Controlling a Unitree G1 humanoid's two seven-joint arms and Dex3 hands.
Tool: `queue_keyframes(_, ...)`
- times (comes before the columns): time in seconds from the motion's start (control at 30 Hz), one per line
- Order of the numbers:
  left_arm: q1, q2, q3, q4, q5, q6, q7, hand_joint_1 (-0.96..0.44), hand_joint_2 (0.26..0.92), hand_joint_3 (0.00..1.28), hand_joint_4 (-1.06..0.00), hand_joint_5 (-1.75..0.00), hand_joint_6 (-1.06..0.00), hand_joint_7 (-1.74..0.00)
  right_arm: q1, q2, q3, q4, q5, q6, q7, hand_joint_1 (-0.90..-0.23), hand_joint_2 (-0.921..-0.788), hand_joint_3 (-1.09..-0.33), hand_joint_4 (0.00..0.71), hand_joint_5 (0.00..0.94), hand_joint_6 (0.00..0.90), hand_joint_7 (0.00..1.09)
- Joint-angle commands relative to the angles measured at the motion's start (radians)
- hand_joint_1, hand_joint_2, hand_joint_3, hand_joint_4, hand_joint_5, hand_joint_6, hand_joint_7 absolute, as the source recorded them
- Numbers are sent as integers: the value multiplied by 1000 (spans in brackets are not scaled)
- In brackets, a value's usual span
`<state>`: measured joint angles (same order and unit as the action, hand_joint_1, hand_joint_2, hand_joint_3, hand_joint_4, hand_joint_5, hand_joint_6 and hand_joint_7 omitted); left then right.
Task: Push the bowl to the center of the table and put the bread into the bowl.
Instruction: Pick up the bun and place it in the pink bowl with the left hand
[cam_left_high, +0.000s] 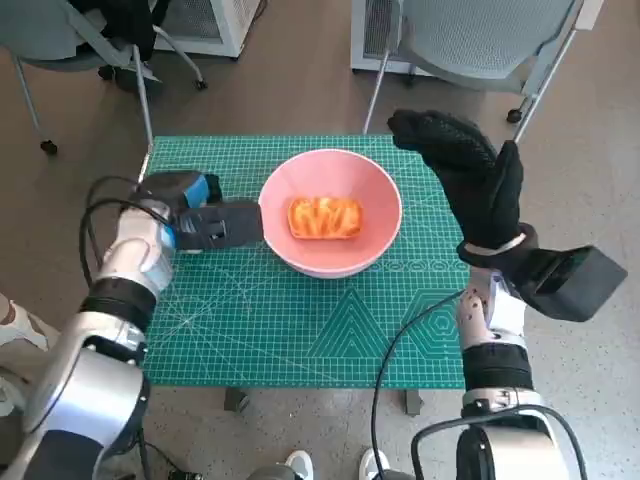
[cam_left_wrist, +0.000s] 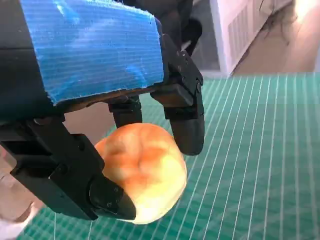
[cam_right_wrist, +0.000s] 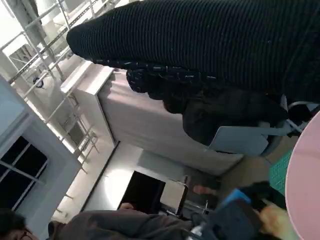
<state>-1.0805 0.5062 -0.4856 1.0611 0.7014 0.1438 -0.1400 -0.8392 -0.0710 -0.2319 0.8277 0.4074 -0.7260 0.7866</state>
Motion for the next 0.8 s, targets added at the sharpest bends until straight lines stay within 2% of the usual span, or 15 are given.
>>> queue_keyframes(0.03,-14,51,45,-216,-5,53,-50,1,866,152,-713,-1230,-650,-1070,15,5,2,10,1,10,3,-685,-921,-886,115,3,-1,309)
queue_keyframes(0.4,56,91,124,-586,10,108,-91,1,878,98,-765,-1144,-663,-1079,16,8,1,1,6,14,4,-686,-921,-885,115,2,-1,309)
queue_keyframes(0.6,69,93,139,-688,19,113,-110,2,880,92,-759,-1173,-680,-1038,17,8,0,3,7,10,6,-689,-921,-885,114,2,-1,309)
queue_keyframes(0.8,79,78,146,-751,15,116,-130,2,879,81,-786,-1116,-678,-1065,19,7,-1,2,8,8,6,-695,-921,-883,114,1,-1,309)
